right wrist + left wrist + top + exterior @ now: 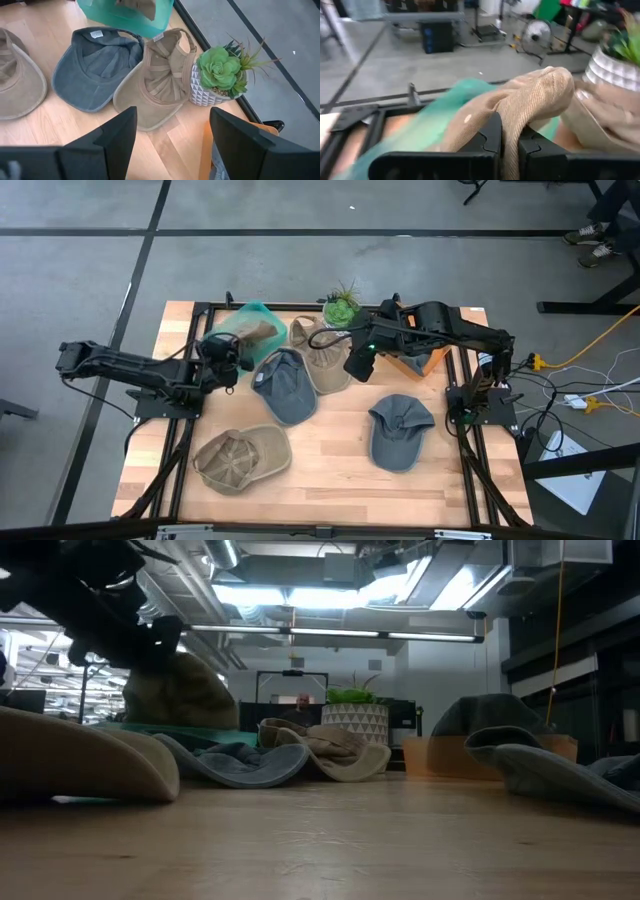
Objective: Pick & Place hat
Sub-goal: Put the bottom right brown cap into the green bin
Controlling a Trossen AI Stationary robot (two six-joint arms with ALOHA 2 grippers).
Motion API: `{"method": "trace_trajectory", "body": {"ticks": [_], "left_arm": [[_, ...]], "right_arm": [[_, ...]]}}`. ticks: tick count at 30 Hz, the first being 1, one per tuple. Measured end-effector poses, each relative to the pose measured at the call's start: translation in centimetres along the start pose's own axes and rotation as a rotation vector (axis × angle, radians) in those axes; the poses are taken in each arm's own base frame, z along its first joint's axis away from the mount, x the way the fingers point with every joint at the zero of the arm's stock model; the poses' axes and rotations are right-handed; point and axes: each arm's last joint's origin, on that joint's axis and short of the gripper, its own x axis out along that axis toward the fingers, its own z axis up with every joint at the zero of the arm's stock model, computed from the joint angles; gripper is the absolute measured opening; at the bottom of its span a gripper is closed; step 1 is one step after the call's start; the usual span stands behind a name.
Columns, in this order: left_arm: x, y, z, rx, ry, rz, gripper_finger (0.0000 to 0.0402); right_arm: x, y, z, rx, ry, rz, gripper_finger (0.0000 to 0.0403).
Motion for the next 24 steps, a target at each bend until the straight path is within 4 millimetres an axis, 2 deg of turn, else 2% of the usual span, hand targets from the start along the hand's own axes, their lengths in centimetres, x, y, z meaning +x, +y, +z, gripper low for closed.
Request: {"method": "trace_trajectory", "body": {"ticks": [5, 15, 24], "left_arm": [[0.2, 0.1, -0.9, 0.017, 0.047, -0.045, 0.0005], [0.2, 0.2, -1.3, 0.094, 0.105, -0.089, 0.0016], [0.8, 0.3, -1.4, 0.007, 0.191, -0.11, 0.0061]], "right_arm": [[0.0, 0.0, 0.0, -0.001, 0.0, 0.0, 0.0248], [0.0, 0.0, 0.0, -0.001, 0.0, 0.001, 0.0248], [0.0, 0.0, 0.0, 0.0, -0.001, 0.001, 0.0248]]}}
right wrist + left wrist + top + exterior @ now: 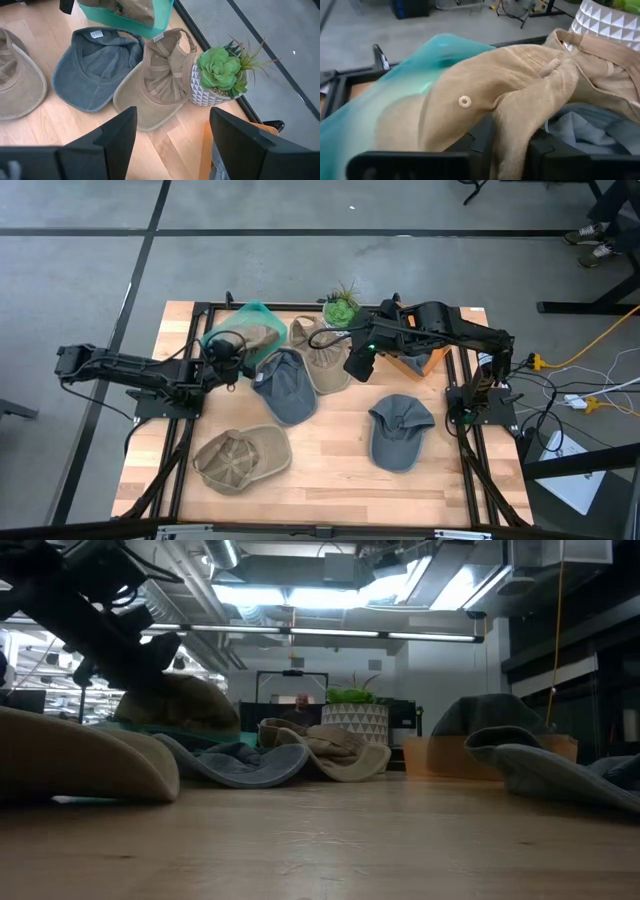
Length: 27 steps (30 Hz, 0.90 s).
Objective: Pick & Place hat
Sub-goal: Put the bottom right brown cap into the green bin, then put the top brown cap into the green bin
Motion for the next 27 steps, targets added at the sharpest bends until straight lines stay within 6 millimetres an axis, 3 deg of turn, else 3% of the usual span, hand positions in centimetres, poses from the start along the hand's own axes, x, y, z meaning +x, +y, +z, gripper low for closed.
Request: {"method": "trace_trajectory", "body": {"ticks": [6, 13, 22, 27], "left_arm": [[0.0, 0.0, 0.8, -0.021, 0.009, -0.052, 0.0117], [-0.7, -0.2, 3.1, -0.01, 0.088, -0.167, 0.0171], [-1.7, -1.0, 5.0, -0.036, 0.194, -0.349, 0.0175], [-2.7, -1.7, 7.2, -0.03, 0.174, -0.446, 0.0166]], "right_arm": [[0.0, 0.0, 0.0, -0.006, 0.0, 0.0, 0.0248], [0.0, 0.0, 0.0, -0.008, 0.0, 0.0, 0.0248], [0.0, 0.1, -0.2, -0.04, 0.032, 0.035, 0.0248], [-0.1, 0.4, -0.3, -0.139, 0.034, 0.057, 0.0248]]}}
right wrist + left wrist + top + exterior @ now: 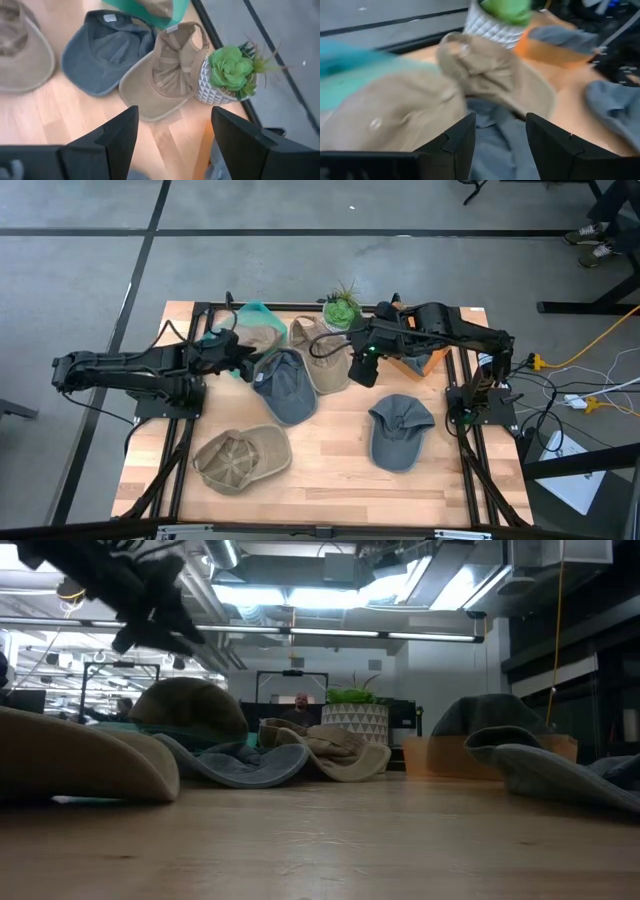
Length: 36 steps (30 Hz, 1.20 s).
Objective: Pick & Place hat
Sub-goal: Put the top brown cap into the green bin
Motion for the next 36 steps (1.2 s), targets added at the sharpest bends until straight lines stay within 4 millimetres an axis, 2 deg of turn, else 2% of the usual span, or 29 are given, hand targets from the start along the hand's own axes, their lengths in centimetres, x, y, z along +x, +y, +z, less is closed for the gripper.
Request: {"method": "trace_trajectory", "body": {"ticks": [8, 13, 19, 23, 31, 36], "left_arm": [[-1.9, -2.1, 3.2, 0.054, -0.015, -0.237, 0.0162], [-2.5, -3.4, 3.7, 0.048, -0.031, -0.423, 0.0161], [-3.0, -4.8, 3.5, 0.058, -0.044, -0.54, 0.0161], [-3.2, -5.8, 3.3, 0.061, -0.052, -0.6, 0.016], [-2.2, -7.9, 2.4, 0.079, -0.034, -0.664, 0.0159], [-0.8, -8.7, 1.8, 0.054, -0.012, -0.634, 0.0159]], "right_arm": [[0.3, 1.4, -1.1, -0.022, 0.048, 0.037, 0.0248], [2.2, 2.9, -3.8, 0.009, 0.131, 0.062, 0.0248], [4.6, 4.0, -7.9, 0.176, 0.051, 0.271, 0.0248], [7.4, 4.4, -10.8, 0.382, -0.027, 0.344, 0.0248], [15.7, 5.8, -15.5, 0.773, -0.076, 0.393, 0.0248], [18.2, 4.5, -17.6, 0.854, -0.07, 0.268, 0.0248]]}}
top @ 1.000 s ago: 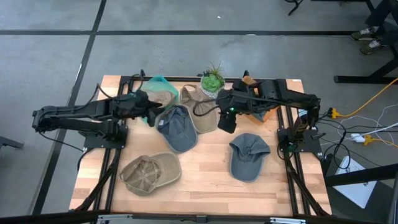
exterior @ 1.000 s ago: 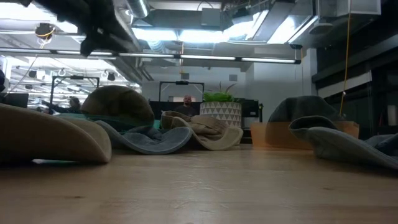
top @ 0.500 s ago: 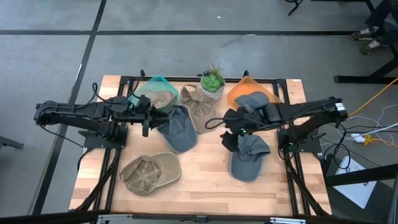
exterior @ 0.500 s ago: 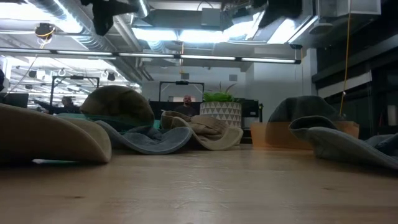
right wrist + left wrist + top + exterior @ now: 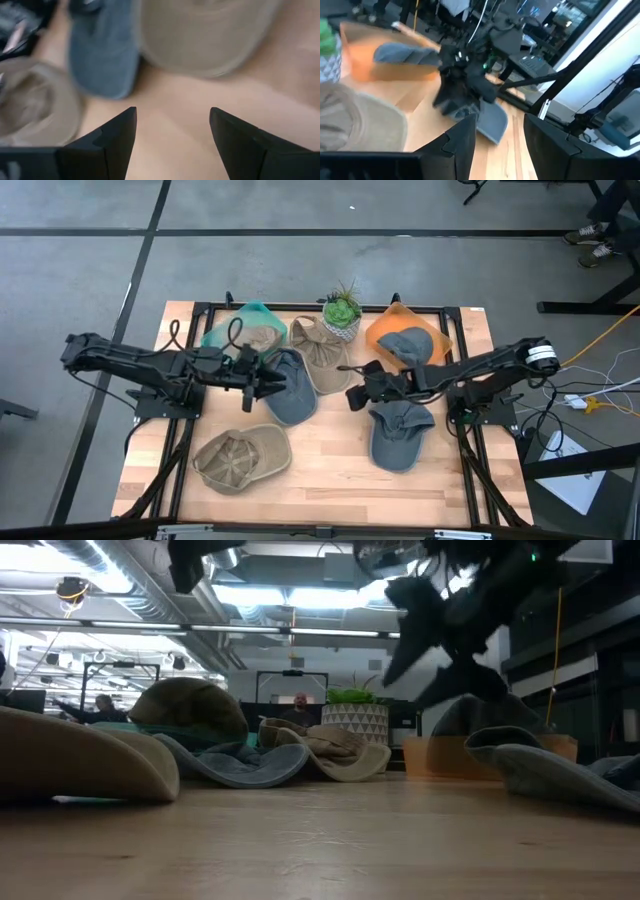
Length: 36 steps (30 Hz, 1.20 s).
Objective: Pick & Place hat
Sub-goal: Put the top brown cap into the green bin
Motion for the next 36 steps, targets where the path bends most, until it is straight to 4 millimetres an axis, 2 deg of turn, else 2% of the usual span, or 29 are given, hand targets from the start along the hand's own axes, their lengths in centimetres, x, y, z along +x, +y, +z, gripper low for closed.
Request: {"method": "trace_trajectory", "body": {"ticks": [4, 10, 15, 22, 31, 36], "left_arm": [[1.0, 0.1, -0.4, -0.03, 0.013, 0.008, 0.0159], [2.2, 0.2, -0.8, -0.035, 0.015, 0.01, 0.0159], [2.8, 0.3, -1.1, -0.034, 0.025, 0.016, 0.0159], [3.0, 0.5, -1.3, -0.026, 0.033, 0.025, 0.0159], [3.0, 0.6, -1.2, 0.013, 0.004, 0.068, 0.0159], [3.0, 0.7, -1.1, 0.053, 0.001, 0.076, 0.0159]], "right_arm": [[0.6, -1.6, 0.3, 0.025, -0.02, -0.076, 0.0248], [1.6, -2.6, 1.8, 0.021, 0.001, -0.071, 0.0249], [2.9, -3.7, 2.9, 0.04, 0.004, -0.1, 0.0248], [5.2, -4.7, 4.2, 0.074, 0.015, -0.052, 0.0248], [8.5, -5.5, 4.2, 0.108, 0.011, -0.005, 0.0245], [9.4, -5.9, 3.9, 0.107, 0.002, -0.024, 0.0204]]}}
